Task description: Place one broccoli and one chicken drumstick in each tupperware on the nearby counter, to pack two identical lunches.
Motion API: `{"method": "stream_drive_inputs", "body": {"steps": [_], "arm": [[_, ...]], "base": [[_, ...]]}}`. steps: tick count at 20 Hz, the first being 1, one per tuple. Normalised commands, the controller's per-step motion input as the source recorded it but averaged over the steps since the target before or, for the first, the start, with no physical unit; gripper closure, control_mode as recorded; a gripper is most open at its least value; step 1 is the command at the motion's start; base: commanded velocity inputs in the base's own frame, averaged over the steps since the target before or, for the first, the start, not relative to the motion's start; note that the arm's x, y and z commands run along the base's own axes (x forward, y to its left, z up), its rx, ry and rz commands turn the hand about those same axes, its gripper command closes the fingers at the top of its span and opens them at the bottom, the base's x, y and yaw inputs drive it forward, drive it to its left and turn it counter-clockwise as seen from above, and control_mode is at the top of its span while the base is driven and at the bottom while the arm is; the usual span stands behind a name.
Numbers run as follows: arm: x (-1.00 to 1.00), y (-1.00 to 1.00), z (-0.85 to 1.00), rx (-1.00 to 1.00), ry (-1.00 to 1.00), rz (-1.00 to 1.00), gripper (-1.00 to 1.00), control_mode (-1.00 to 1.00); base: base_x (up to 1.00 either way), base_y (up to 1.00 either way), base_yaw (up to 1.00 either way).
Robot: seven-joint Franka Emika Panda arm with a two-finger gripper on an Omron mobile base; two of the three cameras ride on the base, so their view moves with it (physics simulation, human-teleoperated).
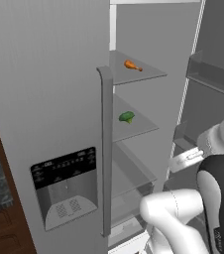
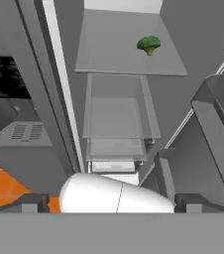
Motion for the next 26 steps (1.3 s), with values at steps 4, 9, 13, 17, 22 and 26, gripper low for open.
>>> {"method": "stream_drive_inputs", "body": {"steps": [4,9,13,17,22,26], "arm": [[0.91,0.0,0.48,-0.06,-0.06,0.04,-1.0,-1.0],[1.0,0.0,0.35,0.0,0.18,0.0,-1.0,-1.0],[1.0,0.0,-0.1,0.0,0.08,-0.04,-1.0,-1.0],[1.0,0.0,-0.63,0.0,0.03,-0.06,-1.0,-1.0],[1.0,0.0,-0.67,0.0,0.0,-0.06,-1.0,-1.0],[0.97,0.0,-0.45,0.0,0.0,-0.09,-1.0,-1.0]], "base": [[0.0,0.0,0.0],[0.0,0.0,0.0],[0.0,0.0,0.0],[0.0,0.0,0.0],[0.0,0.0,0.0],[0.0,0.0,0.0]]}}
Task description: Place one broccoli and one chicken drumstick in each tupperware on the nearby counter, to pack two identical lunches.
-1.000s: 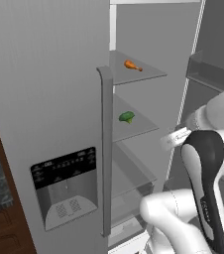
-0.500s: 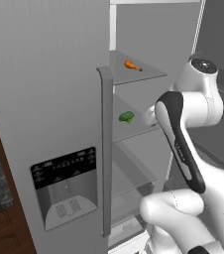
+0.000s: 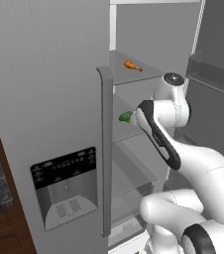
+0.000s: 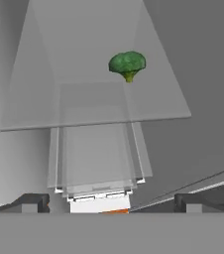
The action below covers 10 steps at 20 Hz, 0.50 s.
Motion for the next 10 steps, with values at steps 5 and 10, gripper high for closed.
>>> {"method": "stream_drive_inputs", "body": {"steps": [5,10], "arm": [[0.65,0.0,-0.12,0.1,0.0,-0.12,-1.0,-1.0],[0.48,0.0,-0.03,0.14,0.0,-0.11,-1.0,-1.0]], "base": [[0.0,0.0,0.0],[0.0,0.0,0.0]]}}
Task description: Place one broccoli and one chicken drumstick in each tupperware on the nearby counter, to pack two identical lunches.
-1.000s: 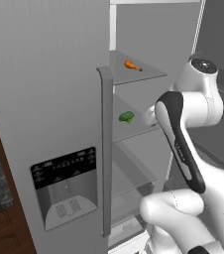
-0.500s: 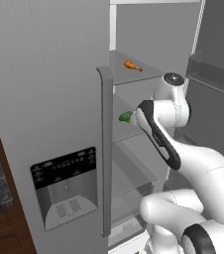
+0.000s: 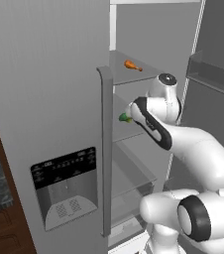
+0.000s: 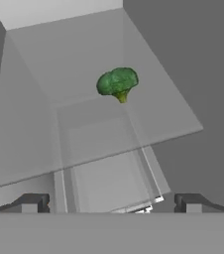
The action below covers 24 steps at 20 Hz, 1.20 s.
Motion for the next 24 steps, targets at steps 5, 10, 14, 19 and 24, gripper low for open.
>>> {"method": "stream_drive_inputs", "body": {"steps": [5,10,14,19,24], "arm": [[0.43,0.02,-0.3,0.0,0.0,-0.05,-1.0,-1.0],[0.24,0.0,-0.46,0.0,-0.03,-0.01,-1.0,-1.0],[0.18,0.0,-0.48,0.0,-0.15,0.0,-1.0,-1.0],[0.31,-0.03,0.13,0.1,-0.04,0.0,-1.0,-1.0],[0.54,-0.06,0.38,0.21,0.17,0.0,-1.0,-1.0]], "base": [[0.0,0.0,0.0],[0.0,0.0,0.0],[0.0,0.0,0.0],[0.0,0.0,0.0],[0.0,0.0,0.0]]}}
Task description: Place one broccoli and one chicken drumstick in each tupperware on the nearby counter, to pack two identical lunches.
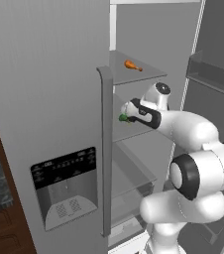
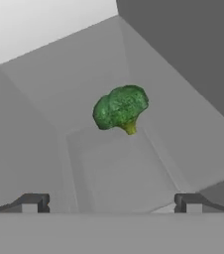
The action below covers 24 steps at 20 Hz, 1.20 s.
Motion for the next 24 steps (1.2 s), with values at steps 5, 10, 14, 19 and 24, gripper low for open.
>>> {"method": "stream_drive_inputs", "body": {"steps": [5,10,14,19,24], "arm": [[0.31,0.0,-0.08,0.0,0.05,-0.01,-1.0,-1.0],[0.37,0.0,-0.18,0.0,0.0,-0.02,-1.0,-1.0],[0.23,0.0,-0.35,0.0,0.0,0.0,-1.0,-1.0],[0.34,0.0,-0.25,0.0,0.0,0.0,-1.0,-1.0],[0.32,0.03,-0.01,0.0,0.03,0.0,-1.0,-1.0]], "base": [[0.0,0.0,0.0],[0.0,0.0,0.0],[0.0,0.0,0.0],[0.0,0.0,0.0],[0.0,0.0,0.0]]}}
